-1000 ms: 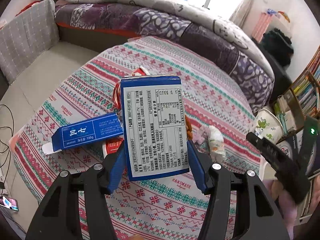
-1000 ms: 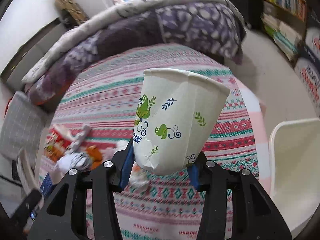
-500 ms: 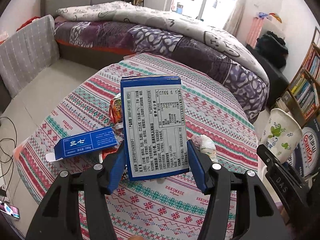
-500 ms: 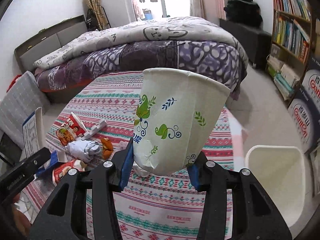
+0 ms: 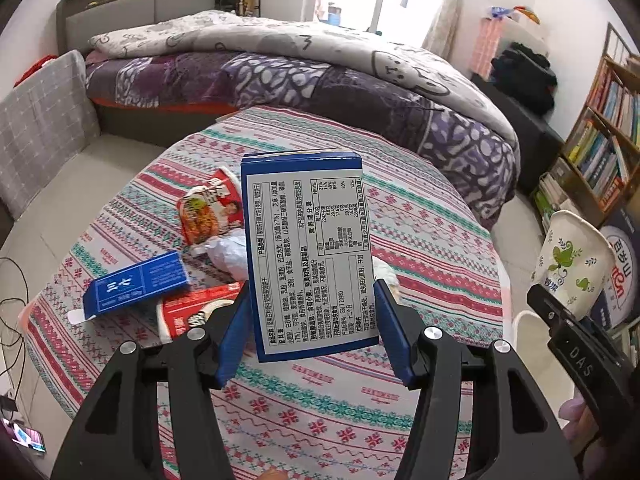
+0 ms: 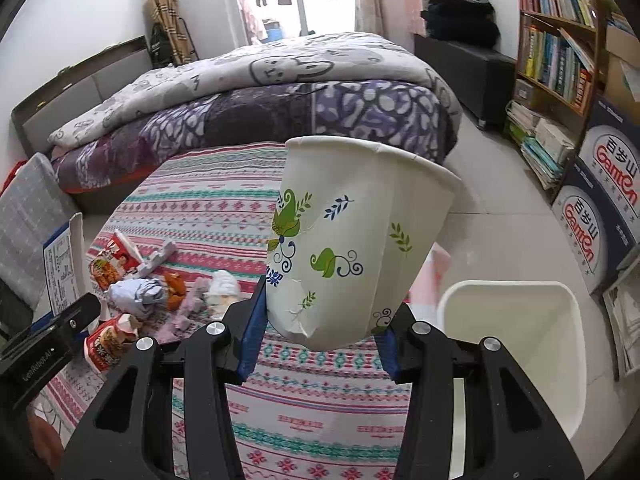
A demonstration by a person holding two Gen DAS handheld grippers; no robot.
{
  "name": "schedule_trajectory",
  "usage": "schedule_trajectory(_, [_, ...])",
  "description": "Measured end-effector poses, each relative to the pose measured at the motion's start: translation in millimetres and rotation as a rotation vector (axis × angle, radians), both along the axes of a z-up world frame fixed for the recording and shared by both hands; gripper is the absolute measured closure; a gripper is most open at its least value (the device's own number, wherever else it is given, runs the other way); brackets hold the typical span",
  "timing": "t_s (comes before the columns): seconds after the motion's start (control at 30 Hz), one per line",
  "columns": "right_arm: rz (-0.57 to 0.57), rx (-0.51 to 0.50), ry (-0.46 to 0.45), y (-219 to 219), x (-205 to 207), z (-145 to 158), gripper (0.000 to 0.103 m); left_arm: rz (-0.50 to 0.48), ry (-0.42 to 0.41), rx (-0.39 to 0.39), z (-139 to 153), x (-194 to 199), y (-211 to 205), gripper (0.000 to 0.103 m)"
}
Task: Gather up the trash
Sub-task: 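Carry the paper cup and snack box to the white bin and release both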
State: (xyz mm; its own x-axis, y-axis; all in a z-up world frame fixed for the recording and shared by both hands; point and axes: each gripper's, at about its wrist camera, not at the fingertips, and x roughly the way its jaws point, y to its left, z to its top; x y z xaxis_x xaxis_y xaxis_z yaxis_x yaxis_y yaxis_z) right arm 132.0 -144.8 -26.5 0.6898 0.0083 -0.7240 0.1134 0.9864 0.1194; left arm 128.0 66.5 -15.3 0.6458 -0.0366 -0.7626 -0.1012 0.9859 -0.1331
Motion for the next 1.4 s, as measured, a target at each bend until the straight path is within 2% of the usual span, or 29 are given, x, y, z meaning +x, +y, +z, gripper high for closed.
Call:
schedule_trajectory(0.23, [-0.077,0.013,0.02,-32.6,-5.1,-1.7,0.058,-0.048,0.004,0.008,-4.9,0.0,-23.4,0.045])
schedule_trajectory(0.4, [-0.17,0.037,0.07,-66.6,-9.3,-9.1,0.058,-0.094,0.006,0.002,-8.0,-0.3,-42.5,0.045])
schedule_trajectory(0.67, [-0.32,0.06,0.149,-132.4,-21.2,-17.4,0.057,-0.231,0.022,-0.053,-13.8,-2.1,-91.3,0.045])
schedule_trajectory(0.7, [-0.326,0.056,0.16,-136.4,-21.9,-17.5,0.056,-0.249,0.021,-0.056,-14.2,-3.7,-98.3,0.045])
schedule_trajectory(0.8, [-0.384,0.065,0.165,-158.5,-31.1,-16.1,0.041,-0.318,0.025,-0.068,-16.8,-8.6,-121.9,0.045])
schedule_trajectory(0.9, [-0.428,0.089,0.146,-176.4,-38.0,-12.0,0.032,-0.381,0.039,-0.084,-20.9,-13.9,-145.3,0.045])
schedule_trajectory(1.13, [-0.502,0.139,0.113,-209.2,-52.8,-4.0,0.022,-0.497,0.071,-0.109,-31.2,-25.6,-187.4,0.045])
schedule_trajectory(1.4, [-0.539,0.2,0.098,-226.1,-60.6,-1.0,0.019,-0.607,0.125,-0.154,-43.3,-37.1,-225.7,0.045])
